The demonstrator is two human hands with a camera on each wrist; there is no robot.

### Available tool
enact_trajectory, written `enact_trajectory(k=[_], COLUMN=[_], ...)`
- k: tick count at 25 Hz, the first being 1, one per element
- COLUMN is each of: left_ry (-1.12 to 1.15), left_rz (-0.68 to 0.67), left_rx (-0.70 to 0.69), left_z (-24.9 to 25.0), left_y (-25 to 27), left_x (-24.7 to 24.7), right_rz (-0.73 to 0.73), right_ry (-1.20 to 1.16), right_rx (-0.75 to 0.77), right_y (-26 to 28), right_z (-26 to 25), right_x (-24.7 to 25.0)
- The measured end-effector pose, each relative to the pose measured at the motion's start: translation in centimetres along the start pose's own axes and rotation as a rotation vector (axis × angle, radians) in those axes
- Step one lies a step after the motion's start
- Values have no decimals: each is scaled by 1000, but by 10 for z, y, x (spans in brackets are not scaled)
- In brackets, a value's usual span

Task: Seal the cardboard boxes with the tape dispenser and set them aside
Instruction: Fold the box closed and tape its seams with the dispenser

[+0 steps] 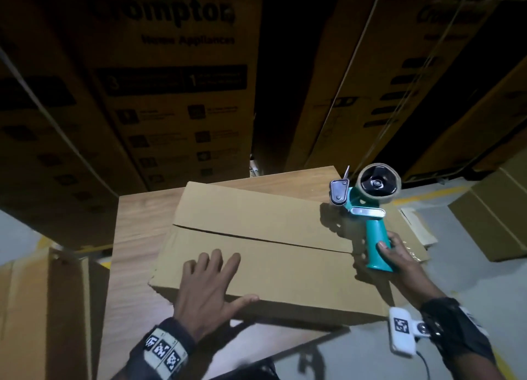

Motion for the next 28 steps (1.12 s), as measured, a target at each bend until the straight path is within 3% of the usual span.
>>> enact_trajectory(k=[4,7,9,12,19,28], left_ry=[361,953,1208,1493,1807,2269], left_rz=[-125,-137,-106,-203,-279,-314], left_rx=[39,246,407,620,914,1298], left_z=[-16,-30,-33,-27,-31,-31], left_y=[-20,-37,-48,-50,-26,1], left_x=[17,48,63,71,61,16], right_rz=[-133,-246,-301,-452,-553,-563], right_ry=[-72,-29,95,242,504,583], right_rx=[40,83,122,170,291,307], right_y=[23,31,37,48,56,63], right_z=[-10,0,4,7,22,33], right_x=[-50,-89,-109,-144,-188,-212])
Point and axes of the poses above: each hand's wrist, its own y-axis away from the middle knuckle, its own x-axis out of the back of the hand, z = x × y, the point moved 6 cm from there along -y, towards the middle knuckle, and after that the axes turned 4 degrees about z, right-handed, at the moved point
